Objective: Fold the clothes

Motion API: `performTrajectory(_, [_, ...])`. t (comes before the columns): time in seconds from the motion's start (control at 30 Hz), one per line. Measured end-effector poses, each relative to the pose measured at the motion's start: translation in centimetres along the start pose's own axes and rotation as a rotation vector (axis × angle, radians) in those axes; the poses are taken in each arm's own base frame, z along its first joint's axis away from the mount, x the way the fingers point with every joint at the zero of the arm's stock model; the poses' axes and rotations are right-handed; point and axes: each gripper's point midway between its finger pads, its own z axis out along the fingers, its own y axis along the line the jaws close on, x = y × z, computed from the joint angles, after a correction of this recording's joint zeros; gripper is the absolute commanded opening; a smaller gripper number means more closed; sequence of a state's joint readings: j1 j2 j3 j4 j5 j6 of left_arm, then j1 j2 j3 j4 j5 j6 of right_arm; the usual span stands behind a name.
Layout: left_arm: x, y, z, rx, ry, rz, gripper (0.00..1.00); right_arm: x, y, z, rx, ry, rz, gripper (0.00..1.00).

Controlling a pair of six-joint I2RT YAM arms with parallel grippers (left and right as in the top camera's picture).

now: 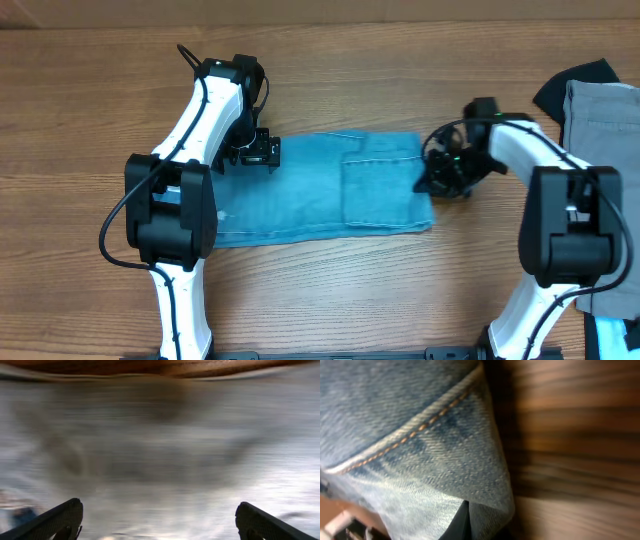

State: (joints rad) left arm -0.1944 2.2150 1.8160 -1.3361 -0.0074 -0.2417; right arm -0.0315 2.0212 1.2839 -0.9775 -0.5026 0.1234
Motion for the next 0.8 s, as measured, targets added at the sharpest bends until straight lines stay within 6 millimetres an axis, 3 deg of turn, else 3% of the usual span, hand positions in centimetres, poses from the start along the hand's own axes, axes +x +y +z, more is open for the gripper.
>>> performTrajectory(0.1, [-0.1, 0.0, 0.0, 0.001, -0.004, 0.000, 1.00, 0.2, -2.1, -2.1, 0.078, -0.028, 0.050, 0.04])
performTrajectory(0.2, [-0.3, -0.1, 0.0, 0.007, -0.012, 0.000, 1.00, 1.0, -2.9, -5.0, 0.159, -0.060, 0.069, 0.04])
performTrajectory(0.4, [-0.7, -1.7, -0.1, 0.095, -0.022, 0.017, 1.00, 0.9, -0.5, -9.6, 0.243, -0.169, 0.018, 0.04])
performTrajectory(0.47, [-0.8, -2.4, -0.2, 0.133, -0.026, 0.029, 1.00, 0.8, 0.6, -9.9, 0.268, -0.191, 0.000, 0.04])
performTrajectory(0.67, [-0.9, -3.5, -1.2, 0.201, -0.051, 0.073, 1.00, 1.4, 3.3, -8.1, 0.383, -0.223, -0.057, 0.04])
performTrajectory(0.8, [-0.7, -3.6, -4.5, 0.230, -0.133, 0.101, 1.00, 1.8, 5.6, -7.0, 0.423, -0.251, -0.111, 0.04])
